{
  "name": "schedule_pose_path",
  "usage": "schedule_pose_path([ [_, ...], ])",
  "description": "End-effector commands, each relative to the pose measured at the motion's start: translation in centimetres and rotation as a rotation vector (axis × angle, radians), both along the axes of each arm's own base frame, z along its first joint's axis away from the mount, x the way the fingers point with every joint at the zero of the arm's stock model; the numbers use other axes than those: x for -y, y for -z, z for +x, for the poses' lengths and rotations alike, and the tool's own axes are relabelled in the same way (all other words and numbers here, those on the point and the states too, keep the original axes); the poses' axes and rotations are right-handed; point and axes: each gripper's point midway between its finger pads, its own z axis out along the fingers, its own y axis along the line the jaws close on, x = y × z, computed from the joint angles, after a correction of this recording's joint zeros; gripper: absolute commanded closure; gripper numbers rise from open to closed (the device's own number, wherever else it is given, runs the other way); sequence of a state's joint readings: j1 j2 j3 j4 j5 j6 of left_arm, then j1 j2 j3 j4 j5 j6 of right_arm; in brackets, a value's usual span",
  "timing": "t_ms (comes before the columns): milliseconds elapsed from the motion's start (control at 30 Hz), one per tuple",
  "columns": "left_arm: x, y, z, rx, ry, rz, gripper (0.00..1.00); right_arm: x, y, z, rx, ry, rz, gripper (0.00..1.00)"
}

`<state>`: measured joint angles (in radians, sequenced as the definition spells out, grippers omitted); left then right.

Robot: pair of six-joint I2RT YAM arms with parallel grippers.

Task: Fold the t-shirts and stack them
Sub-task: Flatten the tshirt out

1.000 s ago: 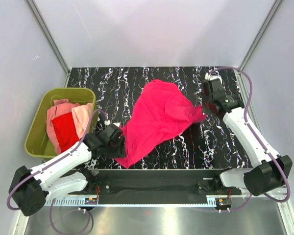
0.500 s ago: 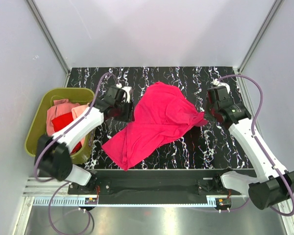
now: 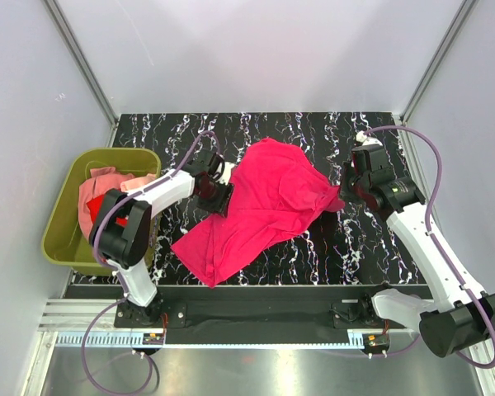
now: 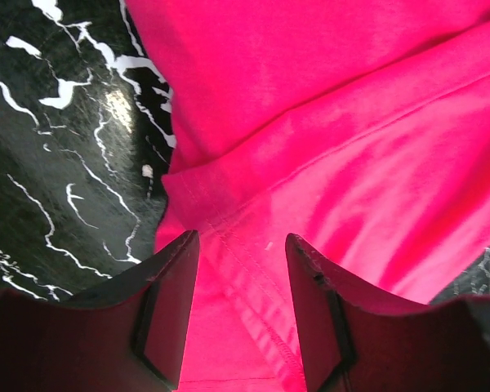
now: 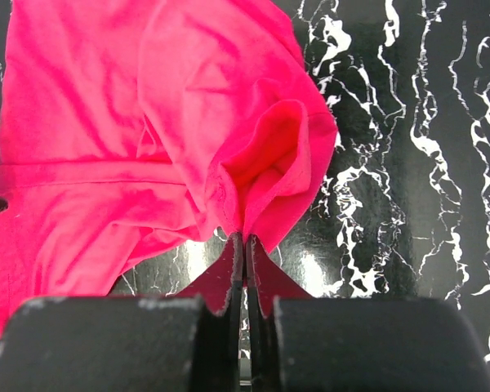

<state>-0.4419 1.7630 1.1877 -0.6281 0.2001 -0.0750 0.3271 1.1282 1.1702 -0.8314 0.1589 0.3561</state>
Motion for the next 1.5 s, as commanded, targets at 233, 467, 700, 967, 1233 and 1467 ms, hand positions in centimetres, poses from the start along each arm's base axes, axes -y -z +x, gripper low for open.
schedule_pose_path([
  [233, -0.2, -0.1, 2.8, 0.079, 0.035, 0.035, 0.53, -0.7, -1.1, 0.3, 0.06, -0.054, 0.022, 1.0],
  [467, -0.4, -0.3, 2.9, 0.085, 0.03, 0.046, 0.77, -0.5, -1.1, 0.3, 0.058, -0.05, 0.011, 1.0],
  [700, -0.9, -4.1, 3.6, 0.135, -0.055, 0.058, 1.0, 0.4, -0.9, 0.7, 0.059, -0.001, -0.027, 1.0],
  [967, -0.6, -9.4, 3.7, 0.224, -0.091, 0.02, 0.92, 1.1, -3.9, 1.4, 0.179, 0.049, -0.011, 0.98],
  [1233, -1.0, -8.0, 3.0, 0.206, -0.088, 0.037, 1.0, -0.6, -3.2, 0.8, 0.162, 0.0, 0.073, 0.98],
  [1467, -3.1, -16.6, 5.5, 0.44, -0.253, 0.078, 1.0, 3.0, -5.6, 2.2, 0.242, 0.122, -0.085, 1.0],
])
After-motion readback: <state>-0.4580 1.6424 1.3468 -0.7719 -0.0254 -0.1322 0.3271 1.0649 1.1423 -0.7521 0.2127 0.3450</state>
